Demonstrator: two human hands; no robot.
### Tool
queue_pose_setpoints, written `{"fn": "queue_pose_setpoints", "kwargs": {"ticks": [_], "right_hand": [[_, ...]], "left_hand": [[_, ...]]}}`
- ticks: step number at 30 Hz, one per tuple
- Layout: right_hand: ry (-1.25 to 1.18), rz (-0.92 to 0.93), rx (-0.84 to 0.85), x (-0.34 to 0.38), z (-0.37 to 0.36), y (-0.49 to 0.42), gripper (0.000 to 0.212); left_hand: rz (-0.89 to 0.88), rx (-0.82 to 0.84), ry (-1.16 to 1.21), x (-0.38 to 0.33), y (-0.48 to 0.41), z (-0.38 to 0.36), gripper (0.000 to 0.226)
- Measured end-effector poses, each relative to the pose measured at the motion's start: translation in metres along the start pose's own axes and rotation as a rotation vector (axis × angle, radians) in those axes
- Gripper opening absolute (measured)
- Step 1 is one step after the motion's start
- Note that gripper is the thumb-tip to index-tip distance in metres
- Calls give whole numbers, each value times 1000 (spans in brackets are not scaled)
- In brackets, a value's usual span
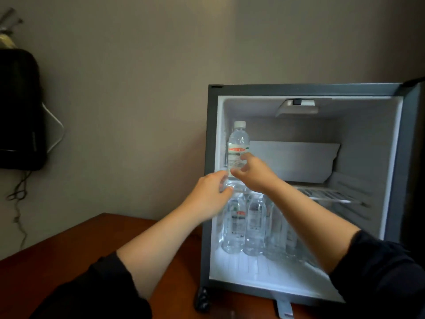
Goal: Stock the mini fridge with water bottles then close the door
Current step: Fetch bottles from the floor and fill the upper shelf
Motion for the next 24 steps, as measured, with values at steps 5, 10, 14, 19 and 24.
{"fn": "queue_pose_setpoints", "kwargs": {"ticks": [5, 10, 14, 19, 24], "right_hand": [[76, 122, 199, 32, -14, 46, 40], [130, 290, 384, 72, -44, 97, 31], [82, 365, 499, 102, -80, 142, 25], [24, 469, 632, 152, -137, 203, 25], [-73, 579, 764, 207, -190, 270, 26]], "left_hand": [[49, 147, -236, 19, 32, 47, 24], [86, 280, -425, 46, 78, 90, 27], [184, 333, -529, 77, 125, 127, 30], [369, 344, -667, 127, 200, 184, 33], [520, 347, -756, 167, 283, 243, 37]]}}
Point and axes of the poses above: each hand's wrist, its own y-axis away from the middle knuckle, its own z-axis out of the back of the hand, x = y × z, the point moved 6 cm from there along -y, towards the middle knuckle, and after that the axes turned 14 degrees about -x, right-handed, at the moved point
